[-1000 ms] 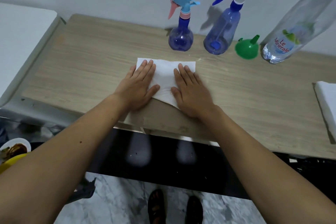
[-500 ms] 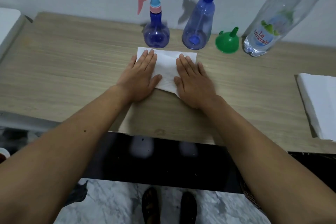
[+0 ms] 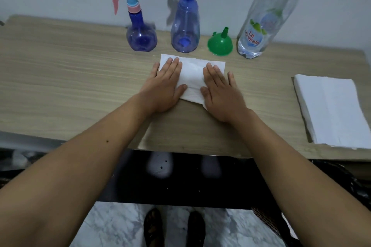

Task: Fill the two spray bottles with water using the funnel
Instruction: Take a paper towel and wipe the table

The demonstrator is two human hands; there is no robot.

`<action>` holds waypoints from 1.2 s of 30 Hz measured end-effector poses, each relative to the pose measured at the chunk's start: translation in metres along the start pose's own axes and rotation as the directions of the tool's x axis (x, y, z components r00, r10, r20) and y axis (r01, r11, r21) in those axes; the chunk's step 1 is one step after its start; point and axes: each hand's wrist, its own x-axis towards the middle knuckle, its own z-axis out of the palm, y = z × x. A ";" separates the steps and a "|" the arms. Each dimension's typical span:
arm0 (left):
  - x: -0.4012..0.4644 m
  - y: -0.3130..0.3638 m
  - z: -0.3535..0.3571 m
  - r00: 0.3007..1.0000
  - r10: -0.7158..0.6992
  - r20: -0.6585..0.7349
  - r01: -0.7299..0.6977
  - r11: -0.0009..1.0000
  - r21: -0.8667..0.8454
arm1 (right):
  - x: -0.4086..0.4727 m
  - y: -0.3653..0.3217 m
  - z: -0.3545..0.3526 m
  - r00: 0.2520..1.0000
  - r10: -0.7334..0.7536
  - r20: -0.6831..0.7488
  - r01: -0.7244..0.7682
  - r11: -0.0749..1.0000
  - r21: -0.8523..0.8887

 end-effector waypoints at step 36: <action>-0.029 0.171 0.041 0.979 0.206 -0.009 -0.206 0.978 -0.031 | -0.185 0.087 0.009 0.959 0.279 -0.043 -0.278 0.960 0.024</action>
